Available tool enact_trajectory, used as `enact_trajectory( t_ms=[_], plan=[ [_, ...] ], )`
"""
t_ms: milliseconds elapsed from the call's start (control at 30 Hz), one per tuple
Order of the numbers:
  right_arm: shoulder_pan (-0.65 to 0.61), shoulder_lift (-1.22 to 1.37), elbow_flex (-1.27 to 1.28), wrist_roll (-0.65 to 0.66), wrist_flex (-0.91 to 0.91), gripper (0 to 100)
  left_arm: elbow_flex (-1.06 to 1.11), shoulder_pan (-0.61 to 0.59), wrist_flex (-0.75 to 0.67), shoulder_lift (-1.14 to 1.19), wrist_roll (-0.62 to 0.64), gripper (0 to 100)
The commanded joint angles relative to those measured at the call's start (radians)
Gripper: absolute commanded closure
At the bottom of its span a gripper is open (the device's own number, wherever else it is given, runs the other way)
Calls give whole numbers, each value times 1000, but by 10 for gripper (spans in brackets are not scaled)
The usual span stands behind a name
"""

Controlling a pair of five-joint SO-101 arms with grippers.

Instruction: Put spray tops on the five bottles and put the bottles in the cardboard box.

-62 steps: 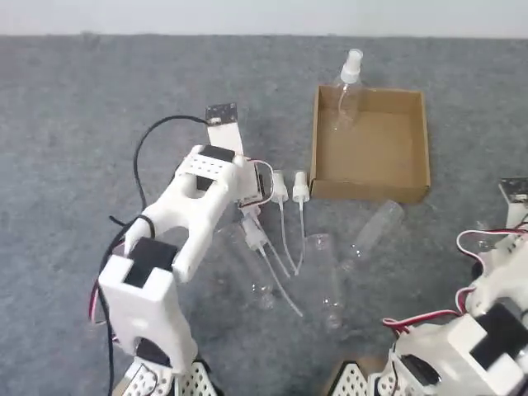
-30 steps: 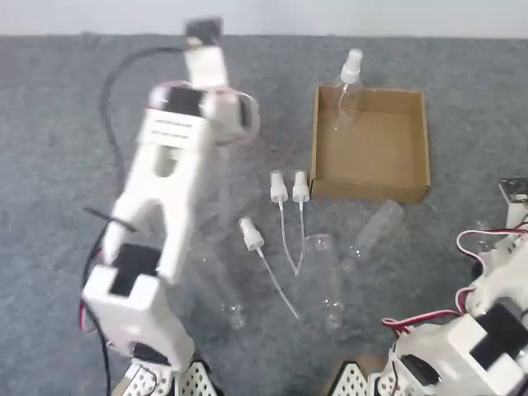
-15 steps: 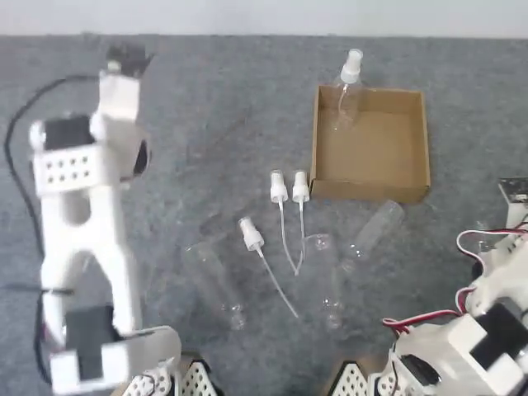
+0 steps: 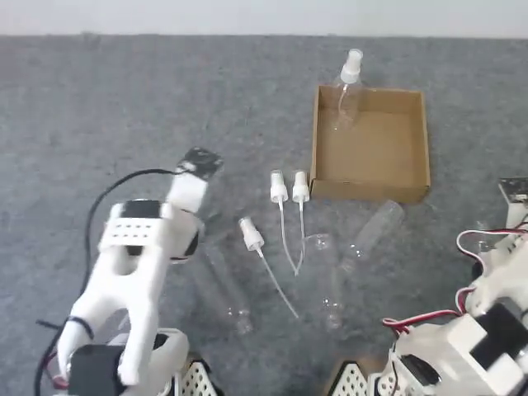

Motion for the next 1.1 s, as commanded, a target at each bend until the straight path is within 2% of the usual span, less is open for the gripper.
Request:
enact_trajectory(
  t_ms=[0, 100, 200, 433, 633, 700, 833, 1067],
  plan=[
    [12, -19, -51, 6, 13, 920, -2, 160, -61, -49, 124, 978],
    [12, -19, -51, 6, 13, 920, -4, 221, -101, -49, 169, 978],
    [12, -19, -51, 6, 15, 920, -38, 226, -114, -49, 180, 978],
    [12, -19, -51, 6, 15, 920, -206, 71, -101, -35, 175, 976],
    [12, -19, -51, 6, 15, 920, -239, 66, -199, 147, 173, 968],
    [12, -19, -51, 9, 15, 920, -260, 66, -209, 218, 173, 933],
    [12, -19, -51, 11, 15, 920, -328, 64, -198, 333, 172, 865],
    [10, -19, -51, 11, 12, 920, -506, 58, -69, 463, 172, 852]
  ],
)
